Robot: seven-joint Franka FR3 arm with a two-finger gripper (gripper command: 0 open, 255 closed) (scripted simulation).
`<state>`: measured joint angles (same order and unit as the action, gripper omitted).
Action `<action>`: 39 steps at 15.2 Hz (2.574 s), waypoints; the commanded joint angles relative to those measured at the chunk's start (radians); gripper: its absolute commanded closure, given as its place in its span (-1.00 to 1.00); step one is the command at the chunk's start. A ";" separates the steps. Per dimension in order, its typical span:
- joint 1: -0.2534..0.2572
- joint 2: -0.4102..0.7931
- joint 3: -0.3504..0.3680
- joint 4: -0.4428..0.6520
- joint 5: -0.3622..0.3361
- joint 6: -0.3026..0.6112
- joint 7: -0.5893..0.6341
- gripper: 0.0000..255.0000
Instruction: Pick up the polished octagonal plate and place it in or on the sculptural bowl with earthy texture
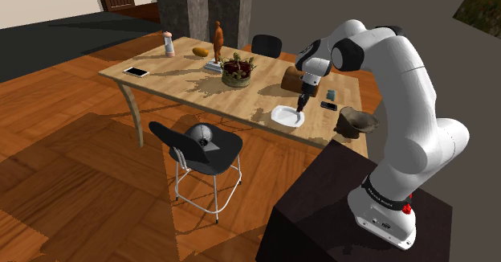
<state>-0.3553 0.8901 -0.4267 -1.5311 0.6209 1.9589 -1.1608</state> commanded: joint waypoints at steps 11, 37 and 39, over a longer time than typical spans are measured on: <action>0.007 -0.030 -0.009 -0.010 -0.010 -0.019 0.007 1.00; 0.045 -0.243 -0.077 -0.002 -0.103 -0.219 0.087 1.00; 0.047 -0.256 -0.081 0.005 -0.110 -0.237 0.094 1.00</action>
<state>-0.3109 0.6427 -0.5058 -1.5254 0.5144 1.7292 -1.0706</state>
